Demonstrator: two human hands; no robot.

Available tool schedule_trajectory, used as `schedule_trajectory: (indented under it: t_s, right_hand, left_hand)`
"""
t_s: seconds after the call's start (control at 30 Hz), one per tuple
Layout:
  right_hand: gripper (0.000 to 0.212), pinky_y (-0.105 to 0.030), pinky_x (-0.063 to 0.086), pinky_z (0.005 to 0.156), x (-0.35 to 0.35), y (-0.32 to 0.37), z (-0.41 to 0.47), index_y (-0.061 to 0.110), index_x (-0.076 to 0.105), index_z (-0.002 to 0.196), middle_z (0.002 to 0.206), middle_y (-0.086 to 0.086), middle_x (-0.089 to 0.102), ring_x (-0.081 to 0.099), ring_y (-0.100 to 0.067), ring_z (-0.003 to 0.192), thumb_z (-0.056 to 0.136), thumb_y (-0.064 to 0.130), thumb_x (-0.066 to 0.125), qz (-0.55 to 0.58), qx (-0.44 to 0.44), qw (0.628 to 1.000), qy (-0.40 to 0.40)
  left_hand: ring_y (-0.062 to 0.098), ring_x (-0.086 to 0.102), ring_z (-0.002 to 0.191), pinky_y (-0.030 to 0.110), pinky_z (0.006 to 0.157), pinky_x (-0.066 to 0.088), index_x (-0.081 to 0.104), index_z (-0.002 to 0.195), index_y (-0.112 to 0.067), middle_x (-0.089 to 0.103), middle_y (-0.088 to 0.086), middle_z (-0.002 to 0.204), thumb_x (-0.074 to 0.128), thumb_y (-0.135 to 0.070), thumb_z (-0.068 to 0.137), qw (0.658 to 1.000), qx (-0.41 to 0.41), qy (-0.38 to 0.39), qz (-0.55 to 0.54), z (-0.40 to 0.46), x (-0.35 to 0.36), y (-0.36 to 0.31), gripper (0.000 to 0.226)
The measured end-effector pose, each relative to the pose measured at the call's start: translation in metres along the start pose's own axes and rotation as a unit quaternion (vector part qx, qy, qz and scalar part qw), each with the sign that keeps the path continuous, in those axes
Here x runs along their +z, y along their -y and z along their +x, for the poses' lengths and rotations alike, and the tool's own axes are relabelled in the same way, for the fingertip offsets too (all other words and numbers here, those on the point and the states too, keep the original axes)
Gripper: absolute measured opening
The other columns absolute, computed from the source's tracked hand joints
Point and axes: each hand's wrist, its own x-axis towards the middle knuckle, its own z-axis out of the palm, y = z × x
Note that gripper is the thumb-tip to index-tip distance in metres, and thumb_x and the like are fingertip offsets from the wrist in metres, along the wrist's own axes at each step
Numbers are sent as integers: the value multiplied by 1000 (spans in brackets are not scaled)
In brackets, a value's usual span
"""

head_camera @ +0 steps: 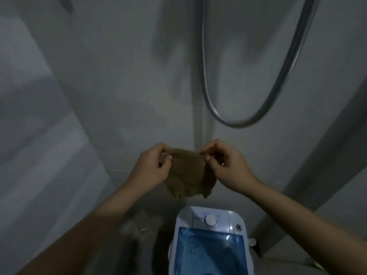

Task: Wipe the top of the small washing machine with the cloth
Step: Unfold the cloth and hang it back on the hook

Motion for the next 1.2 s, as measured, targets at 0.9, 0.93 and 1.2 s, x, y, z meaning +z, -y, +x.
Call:
schedule_trajectory:
  t_s: [0.9, 0.93, 1.2]
  right_hand:
    - [62, -44, 47, 82, 35, 324, 169, 14, 36, 138, 123, -18, 41, 46, -37, 111, 84, 21, 65, -495, -161, 843, 138]
    - [61, -45, 47, 85, 38, 324, 172, 15, 33, 140, 126, -19, 41, 45, -37, 114, 87, 20, 61, -496, -148, 844, 140]
    - [48, -40, 48, 85, 60, 309, 179, 20, 39, 138, 119, -17, 52, 54, -35, 108, 91, 13, 48, -394, -70, 905, 145]
  left_hand:
    - [38, 59, 84, 44, 68, 53, 54, 114, -2, 55, 21, 103, 48, -12, 94, 936, 52, -32, 348, 106, -302, -76, 23]
    - [38, 57, 96, 45, 78, 50, 50, 121, -3, 53, 20, 112, 38, -15, 98, 931, 35, -22, 362, 108, -302, -74, 29]
    - [32, 54, 89, 34, 70, 42, 47, 128, -8, 47, 18, 109, 42, -13, 93, 951, 13, 62, 304, 126, -289, -49, 35]
